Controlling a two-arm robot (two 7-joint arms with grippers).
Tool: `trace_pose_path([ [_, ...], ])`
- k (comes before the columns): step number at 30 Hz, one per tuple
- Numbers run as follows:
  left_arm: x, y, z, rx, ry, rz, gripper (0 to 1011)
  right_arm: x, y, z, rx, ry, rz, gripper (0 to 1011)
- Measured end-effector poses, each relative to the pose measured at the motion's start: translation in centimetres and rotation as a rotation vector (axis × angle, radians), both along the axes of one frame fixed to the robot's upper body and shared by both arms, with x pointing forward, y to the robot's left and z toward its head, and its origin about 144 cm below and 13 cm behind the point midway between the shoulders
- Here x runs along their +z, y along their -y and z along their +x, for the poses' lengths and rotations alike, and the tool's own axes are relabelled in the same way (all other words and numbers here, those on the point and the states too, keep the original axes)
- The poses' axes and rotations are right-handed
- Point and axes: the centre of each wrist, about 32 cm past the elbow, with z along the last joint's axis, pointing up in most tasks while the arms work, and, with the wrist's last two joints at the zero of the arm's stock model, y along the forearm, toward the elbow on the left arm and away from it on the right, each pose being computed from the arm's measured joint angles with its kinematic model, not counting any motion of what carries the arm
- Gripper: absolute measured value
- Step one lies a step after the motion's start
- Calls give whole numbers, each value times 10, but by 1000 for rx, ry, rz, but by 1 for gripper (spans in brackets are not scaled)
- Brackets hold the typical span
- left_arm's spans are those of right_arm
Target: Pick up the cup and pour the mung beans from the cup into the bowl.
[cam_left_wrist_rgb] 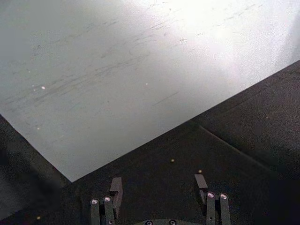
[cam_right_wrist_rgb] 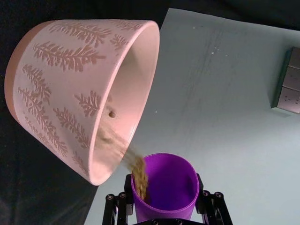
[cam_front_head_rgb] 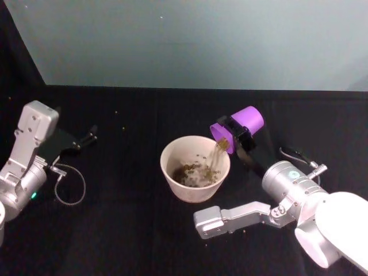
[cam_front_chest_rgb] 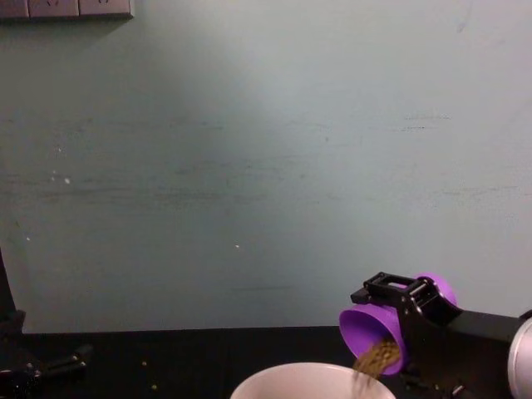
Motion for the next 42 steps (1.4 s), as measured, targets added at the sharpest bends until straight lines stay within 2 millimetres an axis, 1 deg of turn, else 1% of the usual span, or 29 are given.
trace_pose_path([
  [16,0,0,0,0,0,0,1000,-1,-4,-4,19,108,-127,724],
  [29,0,0,0,0,0,0,1000,-5,-5,-6,31,190,-219,724],
  [34,0,0,0,0,0,0,1000,-4,-3,-6,31,177,-194,724],
  [38,0,0,0,0,0,0,1000,-1,1,-5,47,138,-126,724],
  [42,0,0,0,0,0,0,1000,4,11,-4,56,58,19,724],
])
